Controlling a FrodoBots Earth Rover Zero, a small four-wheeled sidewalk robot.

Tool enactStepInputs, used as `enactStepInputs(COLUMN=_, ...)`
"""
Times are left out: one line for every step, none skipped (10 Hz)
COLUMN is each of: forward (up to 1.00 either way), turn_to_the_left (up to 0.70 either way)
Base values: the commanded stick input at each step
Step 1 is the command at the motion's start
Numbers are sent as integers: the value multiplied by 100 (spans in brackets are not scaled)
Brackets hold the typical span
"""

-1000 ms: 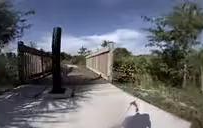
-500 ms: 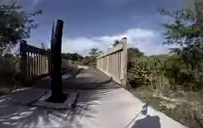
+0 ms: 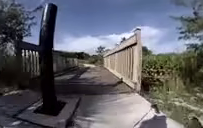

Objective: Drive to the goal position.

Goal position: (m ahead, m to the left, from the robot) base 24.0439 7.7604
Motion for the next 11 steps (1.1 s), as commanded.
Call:
enactStepInputs(forward=85, turn_to_the_left=0)
enactStepInputs(forward=85, turn_to_the_left=0)
enactStepInputs(forward=85, turn_to_the_left=0)
enactStepInputs(forward=85, turn_to_the_left=0)
enactStepInputs(forward=85, turn_to_the_left=0)
enactStepInputs(forward=85, turn_to_the_left=13)
enactStepInputs(forward=85, turn_to_the_left=34)
enactStepInputs(forward=85, turn_to_the_left=34)
enactStepInputs(forward=85, turn_to_the_left=17)
enactStepInputs(forward=85, turn_to_the_left=3)
enactStepInputs(forward=85, turn_to_the_left=0)
